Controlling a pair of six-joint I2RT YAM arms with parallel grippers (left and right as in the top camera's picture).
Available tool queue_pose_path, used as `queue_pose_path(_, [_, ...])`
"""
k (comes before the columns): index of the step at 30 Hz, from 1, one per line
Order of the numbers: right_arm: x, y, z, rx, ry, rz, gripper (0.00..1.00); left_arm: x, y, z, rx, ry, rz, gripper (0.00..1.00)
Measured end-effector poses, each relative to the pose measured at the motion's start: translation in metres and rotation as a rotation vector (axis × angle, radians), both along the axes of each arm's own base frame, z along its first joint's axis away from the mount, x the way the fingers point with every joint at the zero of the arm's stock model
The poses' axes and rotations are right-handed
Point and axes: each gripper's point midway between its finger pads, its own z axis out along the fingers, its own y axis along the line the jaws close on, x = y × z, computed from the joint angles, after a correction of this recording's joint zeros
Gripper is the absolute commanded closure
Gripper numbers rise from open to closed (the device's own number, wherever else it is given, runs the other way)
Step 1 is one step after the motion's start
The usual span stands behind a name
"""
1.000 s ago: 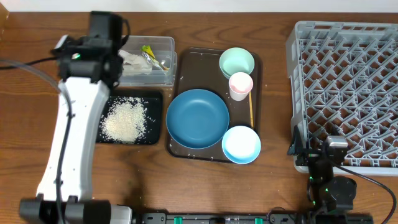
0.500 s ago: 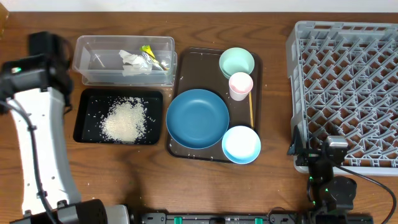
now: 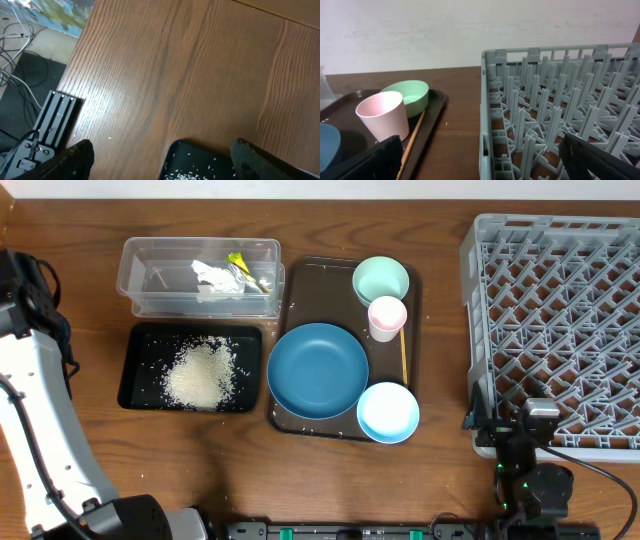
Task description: Sort waste into correct bins and load items into the dishwasher rack
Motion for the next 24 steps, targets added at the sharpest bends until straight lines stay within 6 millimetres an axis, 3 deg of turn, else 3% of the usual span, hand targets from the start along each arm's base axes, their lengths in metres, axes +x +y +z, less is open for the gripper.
queue_pose_path(10, [0.000, -0.004, 0.005, -0.002, -0.020, -0.025, 0.01, 0.000, 0.000, 0.000, 0.000, 0.000, 0.000, 0.09])
queue_pose_path(15, [0.000, -0.008, 0.029, -0.002, -0.117, -0.047, 0.01, 0.000, 0.000, 0.000, 0.000, 0.000, 0.000, 0.09])
queue_pose_path(19, [-0.005, -0.010, 0.070, 0.012, -0.288, -0.059, 0.01, 0.000, 0.000, 0.000, -0.001, 0.000, 0.000, 0.09])
queue_pose_path(24, [-0.028, 0.004, 0.133, 0.175, -0.558, 0.063, 0.01, 0.000, 0.000, 0.000, -0.001, 0.000, 0.000, 0.09])
